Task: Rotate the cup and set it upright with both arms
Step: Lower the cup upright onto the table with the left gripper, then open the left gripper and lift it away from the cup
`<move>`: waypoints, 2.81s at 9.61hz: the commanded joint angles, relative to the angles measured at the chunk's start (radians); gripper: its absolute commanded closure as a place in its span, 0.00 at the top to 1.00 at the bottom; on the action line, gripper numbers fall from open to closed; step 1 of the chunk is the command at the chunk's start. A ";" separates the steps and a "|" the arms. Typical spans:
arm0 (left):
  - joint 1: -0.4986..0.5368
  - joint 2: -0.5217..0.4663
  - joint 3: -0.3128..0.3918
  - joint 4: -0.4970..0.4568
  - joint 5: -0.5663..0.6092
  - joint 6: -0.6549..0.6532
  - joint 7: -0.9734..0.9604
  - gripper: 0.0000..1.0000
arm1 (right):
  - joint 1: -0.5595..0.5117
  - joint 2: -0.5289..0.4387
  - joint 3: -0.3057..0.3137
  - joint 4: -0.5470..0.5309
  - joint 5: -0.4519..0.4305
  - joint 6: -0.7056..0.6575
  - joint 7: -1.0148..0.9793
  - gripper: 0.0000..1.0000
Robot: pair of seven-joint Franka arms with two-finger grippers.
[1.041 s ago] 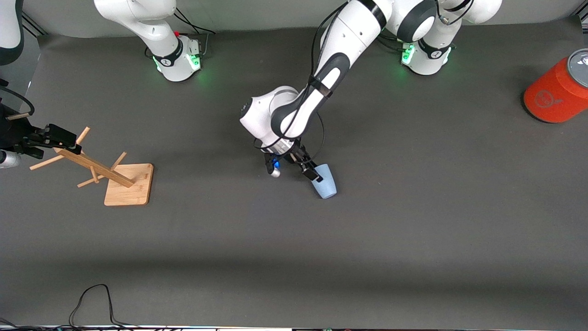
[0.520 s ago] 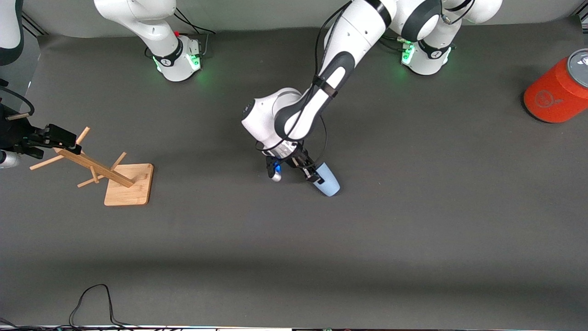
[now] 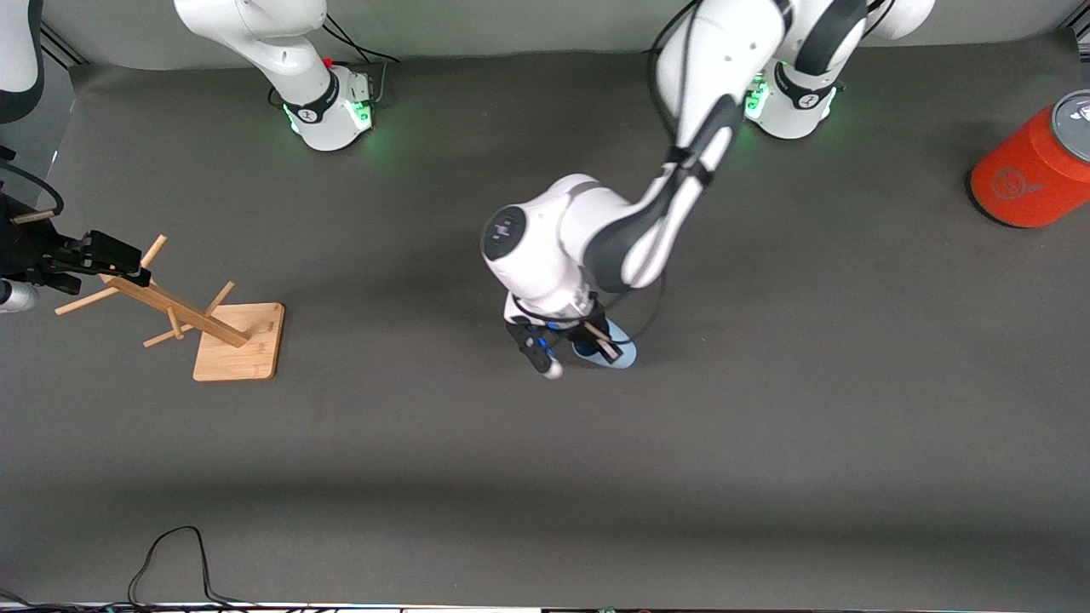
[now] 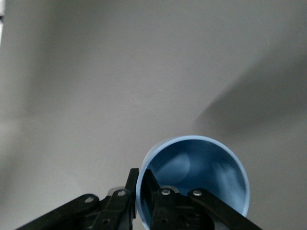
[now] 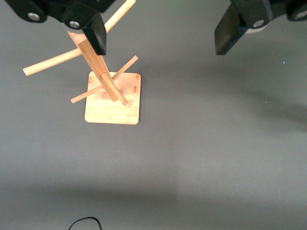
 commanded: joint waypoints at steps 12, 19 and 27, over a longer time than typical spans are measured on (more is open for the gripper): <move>0.082 -0.357 -0.009 -0.677 -0.166 0.633 -0.898 0.00 | 0.006 -0.004 -0.003 0.000 -0.012 -0.002 0.017 1.00; -0.049 -0.243 -0.013 -0.699 -0.166 0.697 -1.028 0.00 | 0.006 -0.004 -0.002 -0.002 -0.012 -0.002 0.019 1.00; 0.109 -0.363 -0.015 -0.442 -0.202 0.294 -0.828 1.00 | 0.004 -0.003 -0.003 0.000 -0.012 -0.007 0.017 1.00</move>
